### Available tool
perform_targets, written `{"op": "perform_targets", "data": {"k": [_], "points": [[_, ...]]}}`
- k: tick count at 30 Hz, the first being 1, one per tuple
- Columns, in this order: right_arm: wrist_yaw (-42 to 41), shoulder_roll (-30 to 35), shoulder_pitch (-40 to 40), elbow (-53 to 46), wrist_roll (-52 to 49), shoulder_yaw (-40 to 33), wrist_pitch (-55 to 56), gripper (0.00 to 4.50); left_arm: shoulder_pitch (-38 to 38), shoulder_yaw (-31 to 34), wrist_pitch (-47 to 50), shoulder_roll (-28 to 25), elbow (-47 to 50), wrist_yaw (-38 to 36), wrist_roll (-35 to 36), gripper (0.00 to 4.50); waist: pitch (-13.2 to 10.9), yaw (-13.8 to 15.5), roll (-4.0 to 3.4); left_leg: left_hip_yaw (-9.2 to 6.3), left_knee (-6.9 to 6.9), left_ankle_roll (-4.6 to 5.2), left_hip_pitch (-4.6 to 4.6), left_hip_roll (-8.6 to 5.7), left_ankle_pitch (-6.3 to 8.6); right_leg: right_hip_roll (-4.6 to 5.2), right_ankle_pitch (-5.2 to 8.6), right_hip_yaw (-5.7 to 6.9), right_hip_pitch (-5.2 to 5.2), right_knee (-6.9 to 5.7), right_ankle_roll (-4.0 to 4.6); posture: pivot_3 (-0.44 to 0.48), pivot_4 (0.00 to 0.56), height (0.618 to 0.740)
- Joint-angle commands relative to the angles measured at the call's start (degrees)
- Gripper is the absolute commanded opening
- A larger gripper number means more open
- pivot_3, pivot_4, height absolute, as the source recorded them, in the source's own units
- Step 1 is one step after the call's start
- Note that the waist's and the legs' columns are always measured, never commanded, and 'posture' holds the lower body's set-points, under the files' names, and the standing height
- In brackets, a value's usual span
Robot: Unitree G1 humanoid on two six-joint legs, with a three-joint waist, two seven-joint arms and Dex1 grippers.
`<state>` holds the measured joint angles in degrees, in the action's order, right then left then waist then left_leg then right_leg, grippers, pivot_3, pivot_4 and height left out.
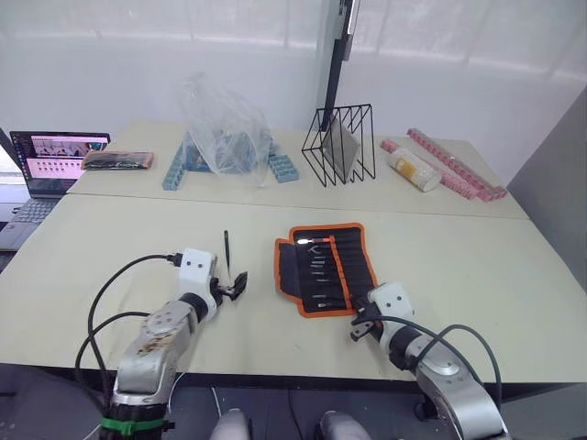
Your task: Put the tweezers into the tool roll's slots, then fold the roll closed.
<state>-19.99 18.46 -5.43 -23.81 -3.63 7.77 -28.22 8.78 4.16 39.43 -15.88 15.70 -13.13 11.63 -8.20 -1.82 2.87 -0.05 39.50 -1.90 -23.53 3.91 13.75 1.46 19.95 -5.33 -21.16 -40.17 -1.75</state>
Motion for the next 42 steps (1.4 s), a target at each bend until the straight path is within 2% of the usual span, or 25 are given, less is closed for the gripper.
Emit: {"op": "perform_targets", "data": {"k": [1,8,11,22,30,34,38,42], "points": [[0.35,0.03,-1.38,3.85,0.59,0.84,-2.88,0.0,3.07,0.33,1.21,2.69,-4.1,5.42,-2.33,4.44,0.04,0.17,-0.15,0.01,0.0,0.0,0.02,-0.04,0.0,0.03,0.0,-0.01,0.02,0.01,-0.01,0.0,0.15,0.684],[0.48,0.06,-1.22,3.89,0.4,0.76,-2.86,0.0,5.74,-0.34,0.72,4.43,-9.54,8.22,-4.53,4.44,0.2,0.31,-0.47,0.02,-0.01,0.0,0.12,-0.08,0.0,0.03,0.0,-0.06,0.1,0.02,-0.04,0.0,0.15,0.684],[0.49,0.08,-1.43,3.74,0.42,0.85,-2.83,0.0,6.14,-0.54,0.3,4.78,-11.08,8.2,-4.68,3.65,0.29,0.38,-0.64,0.02,-0.01,0.0,0.18,-0.08,0.0,0.03,0.0,-0.06,0.14,0.02,-0.05,0.0,0.15,0.684],[0.79,-0.08,-1.4,3.51,0.3,1.1,-3.01,0.0,6.93,0.2,-3.61,5.34,-13.09,6.33,-4.18,0.02,0.39,0.83,-0.8,0.05,-0.01,0.0,0.17,-0.11,0.0,0.05,0.02,-0.09,0.16,0.08,-0.1,0.0,0.15,0.684],[1.01,-0.18,-1.36,3.43,0.24,1.39,-3.16,0.0,6.98,1.34,-6.06,3.35,-12.78,4.78,-4.41,0.02,0.37,0.91,-0.79,0.05,-0.02,0.0,0.12,-0.1,0.0,0.04,0.02,-0.09,0.13,0.11,-0.11,0.0,0.15,0.684],[1.21,-0.33,-1.51,3.39,0.3,1.51,-3.09,0.0,8.48,1.52,-9.08,-0.21,-9.41,2.35,-4.94,0.02,0.29,0.9,-0.69,0.05,-0.03,0.0,0.06,-0.09,0.0,0.03,0.02,-0.09,0.06,0.11,-0.11,0.0,0.15,0.684],[1.22,-0.4,-1.7,3.3,0.41,1.51,-3.1,0.0,9.82,0.02,-9.07,-4.62,-4.56,-3.12,-3.85,0.02,0.14,0.75,-0.49,0.05,-0.17,0.0,-0.08,-0.07,0.0,0.0,0.01,-0.08,-0.1,0.16,-0.09,0.0,0.15,0.684],[1.15,-0.46,-1.6,3.27,0.44,1.78,-3.31,0.0,12.41,-1.99,-4.98,-8.94,1.56,-14.76,3.73,0.02,0.1,0.76,-0.49,0.05,-0.26,-0.01,-0.14,-0.07,0.0,0.02,0.0,-0.07,-0.12,0.3,-0.08,0.0,0.15,0.684]]}}
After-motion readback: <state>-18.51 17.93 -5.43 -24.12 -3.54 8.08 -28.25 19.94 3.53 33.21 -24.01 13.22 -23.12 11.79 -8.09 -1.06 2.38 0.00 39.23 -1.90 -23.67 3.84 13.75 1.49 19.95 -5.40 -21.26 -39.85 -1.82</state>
